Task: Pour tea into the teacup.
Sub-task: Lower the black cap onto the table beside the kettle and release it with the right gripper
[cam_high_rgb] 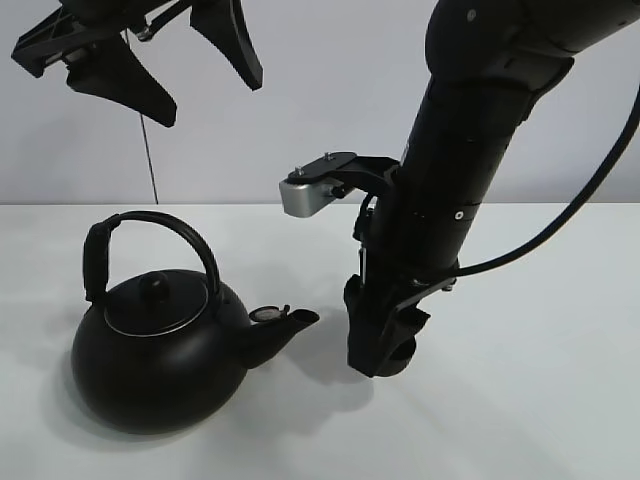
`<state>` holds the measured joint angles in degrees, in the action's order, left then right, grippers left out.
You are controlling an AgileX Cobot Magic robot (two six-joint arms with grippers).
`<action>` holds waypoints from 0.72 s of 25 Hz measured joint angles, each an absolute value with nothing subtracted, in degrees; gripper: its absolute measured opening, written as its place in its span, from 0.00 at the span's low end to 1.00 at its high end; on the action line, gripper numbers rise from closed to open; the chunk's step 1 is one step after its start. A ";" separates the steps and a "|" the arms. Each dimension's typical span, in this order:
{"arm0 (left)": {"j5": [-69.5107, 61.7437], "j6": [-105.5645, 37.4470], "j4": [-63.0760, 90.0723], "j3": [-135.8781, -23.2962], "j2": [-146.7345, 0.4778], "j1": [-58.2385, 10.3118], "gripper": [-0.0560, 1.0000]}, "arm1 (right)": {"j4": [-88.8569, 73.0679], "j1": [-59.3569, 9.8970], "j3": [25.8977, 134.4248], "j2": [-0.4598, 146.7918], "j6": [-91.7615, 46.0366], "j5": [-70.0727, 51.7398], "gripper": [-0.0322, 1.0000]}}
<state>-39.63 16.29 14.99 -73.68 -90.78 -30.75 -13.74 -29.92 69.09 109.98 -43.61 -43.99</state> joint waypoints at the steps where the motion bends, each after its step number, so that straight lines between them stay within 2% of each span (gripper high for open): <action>1: -39.63 16.29 14.99 -73.68 -90.78 -30.75 0.55 | -13.44 -29.92 69.09 109.98 -43.95 -43.99 0.42; 18: -39.63 16.29 14.99 -73.68 -90.78 -30.75 0.55 | -12.84 -29.92 71.26 114.02 -37.13 -43.30 0.42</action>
<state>-39.63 16.29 14.99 -73.68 -90.78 -30.75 -12.84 -29.92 71.26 114.02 -37.13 -43.30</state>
